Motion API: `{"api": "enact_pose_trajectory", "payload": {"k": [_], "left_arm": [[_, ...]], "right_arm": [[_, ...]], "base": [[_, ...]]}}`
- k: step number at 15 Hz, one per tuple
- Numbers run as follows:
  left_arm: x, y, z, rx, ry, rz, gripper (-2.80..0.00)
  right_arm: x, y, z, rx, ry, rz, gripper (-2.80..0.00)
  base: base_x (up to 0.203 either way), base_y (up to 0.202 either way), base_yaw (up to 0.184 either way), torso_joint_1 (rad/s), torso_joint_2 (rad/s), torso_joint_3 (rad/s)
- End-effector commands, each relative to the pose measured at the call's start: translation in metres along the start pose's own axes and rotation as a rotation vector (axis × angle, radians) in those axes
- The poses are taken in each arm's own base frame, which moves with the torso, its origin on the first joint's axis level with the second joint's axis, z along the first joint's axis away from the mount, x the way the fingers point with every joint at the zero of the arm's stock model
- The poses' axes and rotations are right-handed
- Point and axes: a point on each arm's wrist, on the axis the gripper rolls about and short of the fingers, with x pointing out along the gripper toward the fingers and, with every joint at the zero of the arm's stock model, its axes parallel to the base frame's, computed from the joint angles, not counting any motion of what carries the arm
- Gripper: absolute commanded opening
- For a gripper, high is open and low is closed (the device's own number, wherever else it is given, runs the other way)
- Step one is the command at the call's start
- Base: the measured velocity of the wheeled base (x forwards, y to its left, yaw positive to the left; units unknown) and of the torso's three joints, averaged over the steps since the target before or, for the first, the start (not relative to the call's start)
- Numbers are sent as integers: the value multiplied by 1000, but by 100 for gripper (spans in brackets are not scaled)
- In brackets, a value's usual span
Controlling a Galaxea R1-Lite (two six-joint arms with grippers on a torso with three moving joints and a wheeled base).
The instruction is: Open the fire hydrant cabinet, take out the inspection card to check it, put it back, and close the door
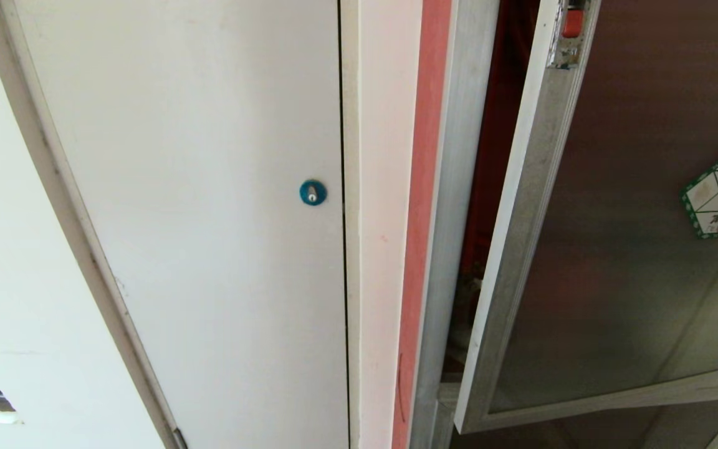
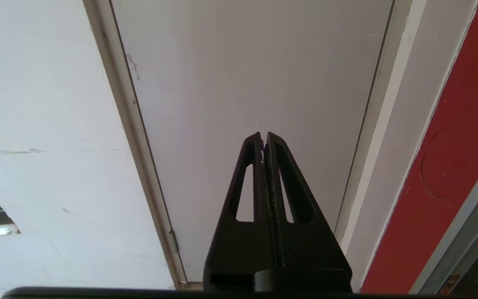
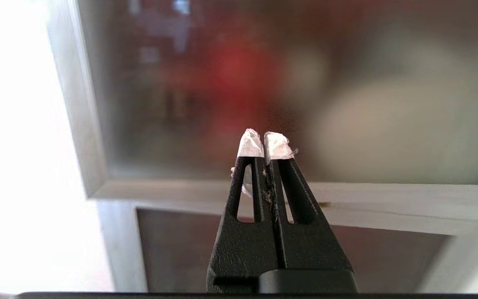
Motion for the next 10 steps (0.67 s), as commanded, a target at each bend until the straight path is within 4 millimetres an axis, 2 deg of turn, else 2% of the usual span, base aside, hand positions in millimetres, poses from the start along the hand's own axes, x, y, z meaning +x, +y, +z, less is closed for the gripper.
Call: {"api": "enact_pose_trajectory", "payload": {"k": [1, 3, 10], "left_arm": [[1, 0, -5, 0, 18, 1, -280], [1, 0, -5, -1, 19, -1, -280], [1, 0, -5, 0, 18, -1, -280]], "right_arm": [[7, 1, -24, -17, 42, 9, -280], [10, 1, -35, -39, 47, 5, -280], [9, 0, -45, -24, 152, -38, -280]], "base": [[0, 0, 0, 0, 0, 0], [0, 0, 0, 0, 0, 0], [0, 0, 0, 0, 0, 0]]}}
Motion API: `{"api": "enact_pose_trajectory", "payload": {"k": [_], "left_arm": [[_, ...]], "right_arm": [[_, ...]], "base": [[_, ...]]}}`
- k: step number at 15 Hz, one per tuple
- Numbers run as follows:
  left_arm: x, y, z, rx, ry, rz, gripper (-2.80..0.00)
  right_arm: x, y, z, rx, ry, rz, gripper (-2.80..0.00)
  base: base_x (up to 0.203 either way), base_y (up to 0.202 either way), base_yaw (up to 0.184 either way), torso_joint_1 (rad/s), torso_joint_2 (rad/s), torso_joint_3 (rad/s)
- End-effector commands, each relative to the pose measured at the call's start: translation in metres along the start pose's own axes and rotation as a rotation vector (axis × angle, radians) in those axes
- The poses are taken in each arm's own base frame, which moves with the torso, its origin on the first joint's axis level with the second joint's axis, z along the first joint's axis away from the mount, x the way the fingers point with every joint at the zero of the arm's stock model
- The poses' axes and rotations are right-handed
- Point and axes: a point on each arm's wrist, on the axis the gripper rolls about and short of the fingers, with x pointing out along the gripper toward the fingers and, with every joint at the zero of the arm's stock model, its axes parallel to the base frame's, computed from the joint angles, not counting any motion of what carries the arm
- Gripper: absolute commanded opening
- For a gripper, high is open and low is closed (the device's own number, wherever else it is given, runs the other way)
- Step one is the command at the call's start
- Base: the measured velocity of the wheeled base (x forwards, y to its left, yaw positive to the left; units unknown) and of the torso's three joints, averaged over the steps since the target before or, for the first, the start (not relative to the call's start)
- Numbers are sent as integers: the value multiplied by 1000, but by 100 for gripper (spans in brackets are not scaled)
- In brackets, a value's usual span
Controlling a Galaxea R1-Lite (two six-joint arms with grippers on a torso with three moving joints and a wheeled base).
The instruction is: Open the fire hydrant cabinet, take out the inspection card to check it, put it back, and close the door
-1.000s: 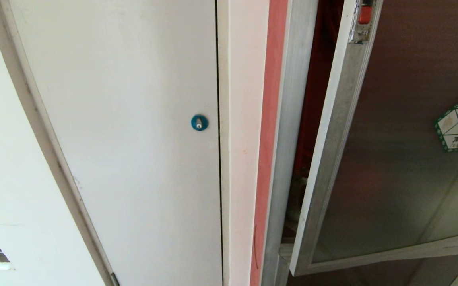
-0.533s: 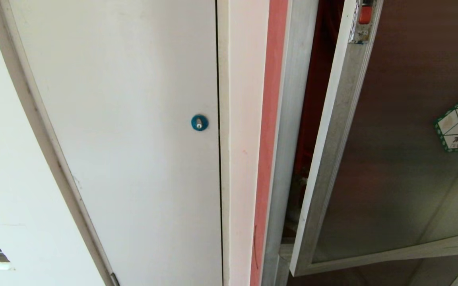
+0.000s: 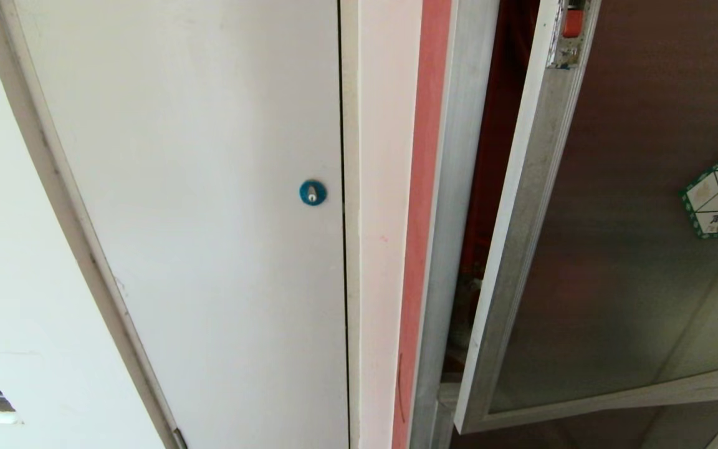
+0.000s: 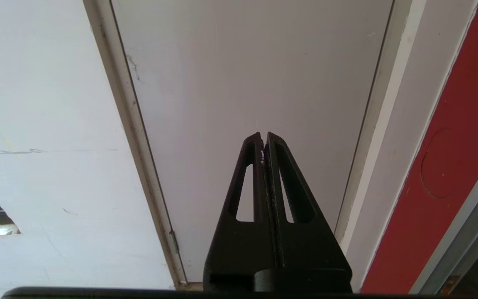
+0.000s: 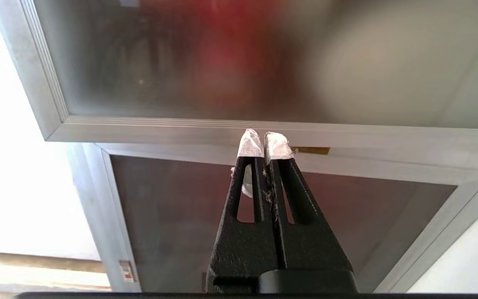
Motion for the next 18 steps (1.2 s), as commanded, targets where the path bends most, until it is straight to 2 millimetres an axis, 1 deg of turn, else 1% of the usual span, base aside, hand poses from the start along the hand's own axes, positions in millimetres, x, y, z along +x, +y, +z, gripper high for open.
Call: {"api": "enact_pose_trajectory", "payload": {"k": [1, 4, 11, 13, 15, 16, 18], "left_arm": [[1, 0, -5, -1, 20, -1, -280], [1, 0, -5, 0, 20, -1, -280], [1, 0, -5, 10, 17, -1, -280], [-2, 0, 8, 18, -36, -12, -280], [-8, -2, 38, 23, -114, -103, -280], [-6, -3, 50, 23, -104, -153, -280], [10, -4, 77, 4, -30, -226, -280]], "right_arm": [[0, 0, 0, 8, 1, 2, -280], [0, 0, 0, 99, -4, -17, -280], [0, -1, 0, 105, -5, -31, -280], [0, -1, 0, 105, -4, -32, -280], [0, -1, 0, 105, -4, -32, -280], [0, -1, 0, 105, -4, -32, -280], [0, -1, 0, 105, -5, -31, -280]], "base": [[0, 0, 0, 0, 0, 0], [0, 0, 0, 0, 0, 0], [0, 0, 0, 0, 0, 0], [0, 0, 0, 0, 0, 0], [0, 0, 0, 0, 0, 0], [0, 0, 0, 0, 0, 0], [0, 0, 0, 0, 0, 0]]}}
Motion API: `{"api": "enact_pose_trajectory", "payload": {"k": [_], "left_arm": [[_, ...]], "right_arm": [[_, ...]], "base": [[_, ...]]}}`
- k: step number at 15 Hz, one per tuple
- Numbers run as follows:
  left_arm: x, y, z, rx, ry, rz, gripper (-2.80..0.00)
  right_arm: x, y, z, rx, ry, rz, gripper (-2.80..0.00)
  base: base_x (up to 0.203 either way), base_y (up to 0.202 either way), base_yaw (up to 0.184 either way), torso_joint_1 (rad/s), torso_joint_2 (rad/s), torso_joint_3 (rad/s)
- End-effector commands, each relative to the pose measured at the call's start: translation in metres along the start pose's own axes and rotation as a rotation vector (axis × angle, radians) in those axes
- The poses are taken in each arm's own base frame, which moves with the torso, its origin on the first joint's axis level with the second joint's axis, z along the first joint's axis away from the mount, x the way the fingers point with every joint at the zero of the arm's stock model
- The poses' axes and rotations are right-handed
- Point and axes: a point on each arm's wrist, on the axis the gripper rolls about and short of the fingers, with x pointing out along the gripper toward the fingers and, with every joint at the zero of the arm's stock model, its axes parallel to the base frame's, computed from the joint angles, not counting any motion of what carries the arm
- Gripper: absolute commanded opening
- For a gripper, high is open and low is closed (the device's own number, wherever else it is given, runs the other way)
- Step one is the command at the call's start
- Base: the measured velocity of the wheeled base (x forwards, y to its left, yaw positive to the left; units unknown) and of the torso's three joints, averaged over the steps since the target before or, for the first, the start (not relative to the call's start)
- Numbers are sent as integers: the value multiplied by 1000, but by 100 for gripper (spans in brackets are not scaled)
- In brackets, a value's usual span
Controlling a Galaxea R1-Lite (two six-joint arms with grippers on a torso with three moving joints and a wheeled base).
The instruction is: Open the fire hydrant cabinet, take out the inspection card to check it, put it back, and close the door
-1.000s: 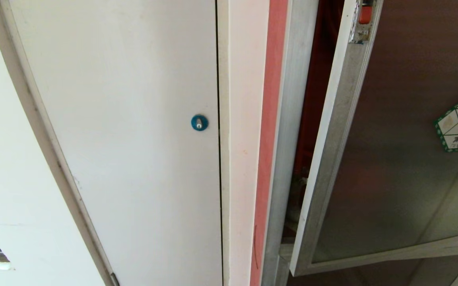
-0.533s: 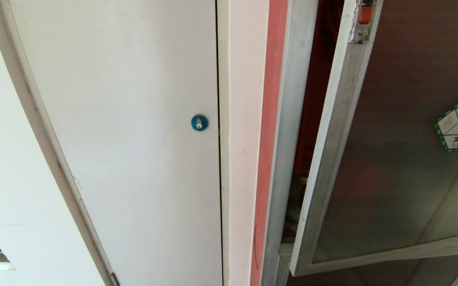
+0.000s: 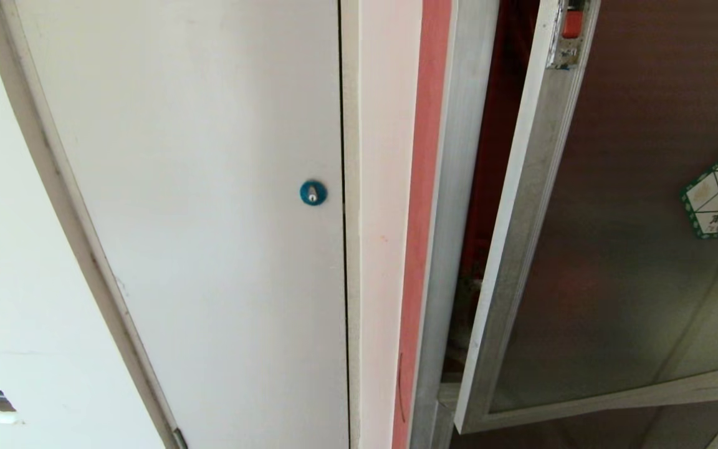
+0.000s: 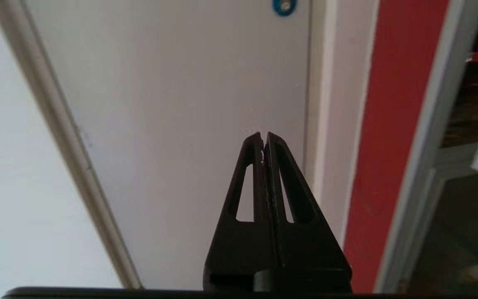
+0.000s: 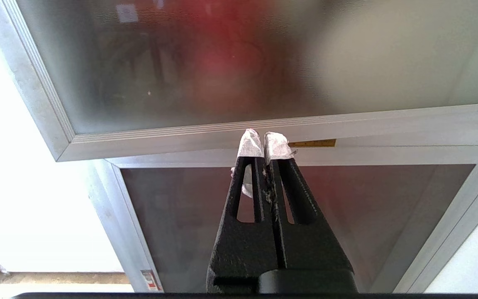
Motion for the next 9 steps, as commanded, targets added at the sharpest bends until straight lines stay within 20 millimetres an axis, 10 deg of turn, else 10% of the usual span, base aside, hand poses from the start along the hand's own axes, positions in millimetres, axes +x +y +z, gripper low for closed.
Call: {"api": "enact_pose_trajectory", "payload": {"k": [1, 6, 9], "left_arm": [[31, 6, 30, -52, 117, -59, -280], [142, 16, 75, -222, 255, -339, -280], [208, -13, 88, -306, 258, -596, -280]], "right_arm": [[0, 0, 0, 0, 1, 1, -280], [0, 0, 0, 1, 1, -1, -280], [0, 0, 0, 0, 1, -1, -280]], "base": [[0, 0, 0, 0, 0, 0], [0, 0, 0, 0, 0, 0], [0, 0, 0, 0, 0, 0]]}}
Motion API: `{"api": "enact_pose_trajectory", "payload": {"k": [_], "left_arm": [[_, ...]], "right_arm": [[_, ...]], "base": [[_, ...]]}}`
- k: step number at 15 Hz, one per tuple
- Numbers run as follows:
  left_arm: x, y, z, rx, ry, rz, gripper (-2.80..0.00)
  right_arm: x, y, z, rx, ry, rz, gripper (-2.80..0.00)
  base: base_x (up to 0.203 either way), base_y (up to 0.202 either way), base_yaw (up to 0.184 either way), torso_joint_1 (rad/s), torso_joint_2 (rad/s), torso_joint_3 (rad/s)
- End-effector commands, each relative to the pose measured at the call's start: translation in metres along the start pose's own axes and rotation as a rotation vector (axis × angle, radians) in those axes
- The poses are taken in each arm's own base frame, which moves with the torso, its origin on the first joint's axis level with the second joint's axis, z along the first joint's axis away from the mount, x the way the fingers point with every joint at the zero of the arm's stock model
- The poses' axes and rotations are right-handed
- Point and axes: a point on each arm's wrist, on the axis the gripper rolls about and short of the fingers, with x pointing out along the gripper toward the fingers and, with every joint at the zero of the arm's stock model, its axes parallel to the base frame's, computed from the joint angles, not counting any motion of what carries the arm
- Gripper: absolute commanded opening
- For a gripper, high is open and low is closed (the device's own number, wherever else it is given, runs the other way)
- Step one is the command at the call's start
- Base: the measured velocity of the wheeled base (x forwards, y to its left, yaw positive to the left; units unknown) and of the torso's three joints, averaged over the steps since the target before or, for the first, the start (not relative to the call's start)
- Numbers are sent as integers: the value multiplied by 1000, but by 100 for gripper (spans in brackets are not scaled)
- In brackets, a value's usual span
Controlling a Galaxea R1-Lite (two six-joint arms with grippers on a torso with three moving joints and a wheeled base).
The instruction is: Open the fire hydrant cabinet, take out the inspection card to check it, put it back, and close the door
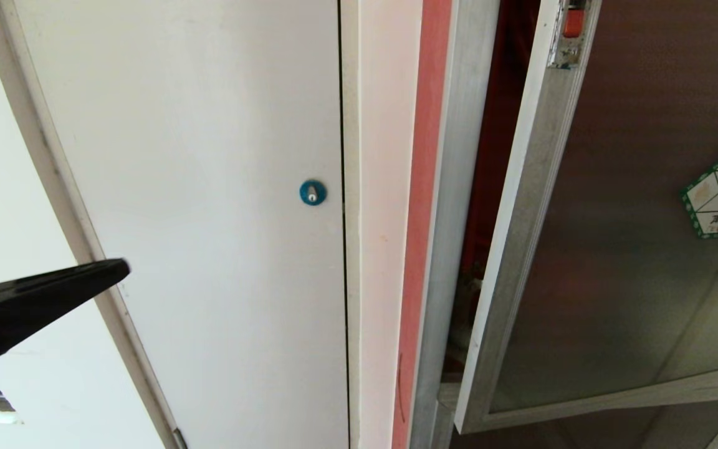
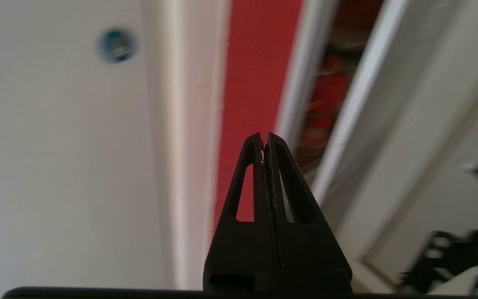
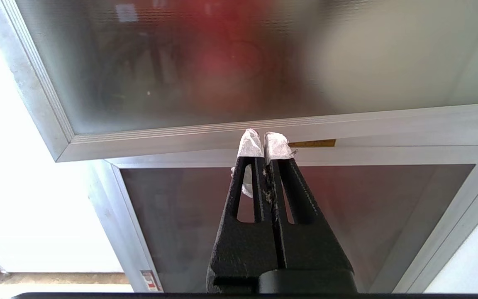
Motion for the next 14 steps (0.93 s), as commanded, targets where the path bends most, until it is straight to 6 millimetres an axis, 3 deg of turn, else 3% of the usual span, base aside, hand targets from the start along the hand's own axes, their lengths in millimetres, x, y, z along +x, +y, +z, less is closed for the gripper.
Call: {"api": "enact_pose_trajectory", "payload": {"k": [1, 4, 6, 11, 14], "left_arm": [[79, 14, -4, -95, 131, -130, -280], [143, 0, 2, -132, 156, -276, -280], [171, -14, -2, -141, 177, -346, -280], [214, -39, -23, -150, 241, -435, -280], [236, -51, -29, -138, 231, -380, -280]], "right_arm": [[0, 0, 0, 0, 1, 0, -280], [0, 0, 0, 0, 1, -1, -280], [0, 0, 0, 0, 1, 0, -280], [0, 0, 0, 1, 1, 1, -280], [0, 0, 0, 0, 1, -1, -280]], "base": [[0, 0, 0, 0, 0, 0], [0, 0, 0, 0, 0, 0], [0, 0, 0, 0, 0, 0], [0, 0, 0, 0, 0, 0], [0, 0, 0, 0, 0, 0]]}}
